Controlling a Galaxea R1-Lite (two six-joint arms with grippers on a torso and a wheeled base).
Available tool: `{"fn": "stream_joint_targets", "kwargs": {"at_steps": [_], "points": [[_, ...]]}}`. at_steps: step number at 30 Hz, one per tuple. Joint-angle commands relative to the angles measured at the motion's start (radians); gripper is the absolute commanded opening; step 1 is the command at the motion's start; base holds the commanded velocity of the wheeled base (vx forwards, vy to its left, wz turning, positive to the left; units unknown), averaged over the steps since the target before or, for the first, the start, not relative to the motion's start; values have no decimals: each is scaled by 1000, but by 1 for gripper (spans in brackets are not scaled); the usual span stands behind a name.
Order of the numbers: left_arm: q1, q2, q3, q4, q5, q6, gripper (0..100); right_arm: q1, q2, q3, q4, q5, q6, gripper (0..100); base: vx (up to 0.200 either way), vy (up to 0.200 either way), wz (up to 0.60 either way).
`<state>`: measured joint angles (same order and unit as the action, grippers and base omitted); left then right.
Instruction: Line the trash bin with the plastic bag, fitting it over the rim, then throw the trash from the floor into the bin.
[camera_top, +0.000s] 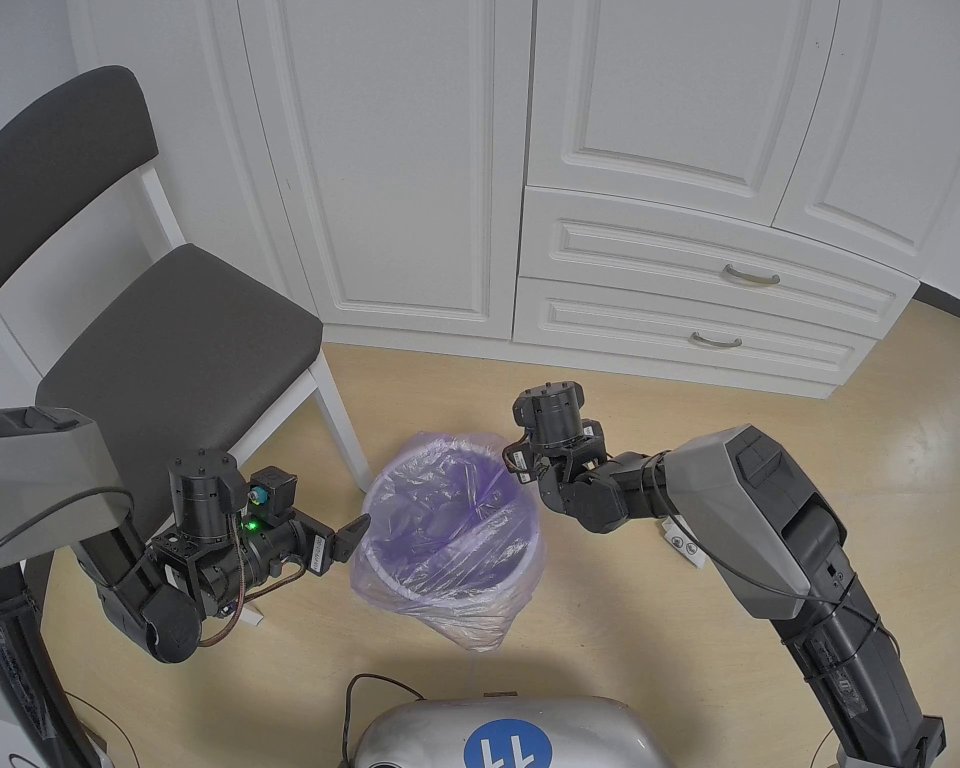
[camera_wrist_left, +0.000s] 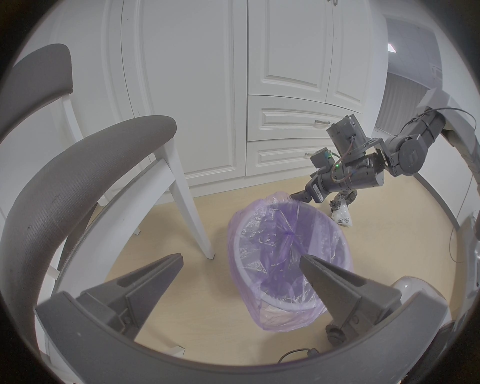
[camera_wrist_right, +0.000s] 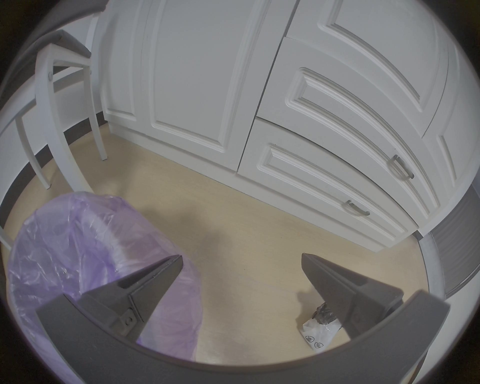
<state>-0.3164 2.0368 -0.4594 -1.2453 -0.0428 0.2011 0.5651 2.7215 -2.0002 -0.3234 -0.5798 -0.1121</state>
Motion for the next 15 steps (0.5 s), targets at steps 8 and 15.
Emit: {"fn": "stream_joint_targets", "kwargs": {"at_steps": [8, 15], "points": [[0, 11, -2, -2, 0, 0, 100, -39, 57, 0, 0, 12, -3, 100, 0, 0, 0], [0, 13, -2, -2, 0, 0, 100, -33, -23, 0, 3, 11, 0, 100, 0, 0, 0]]}}
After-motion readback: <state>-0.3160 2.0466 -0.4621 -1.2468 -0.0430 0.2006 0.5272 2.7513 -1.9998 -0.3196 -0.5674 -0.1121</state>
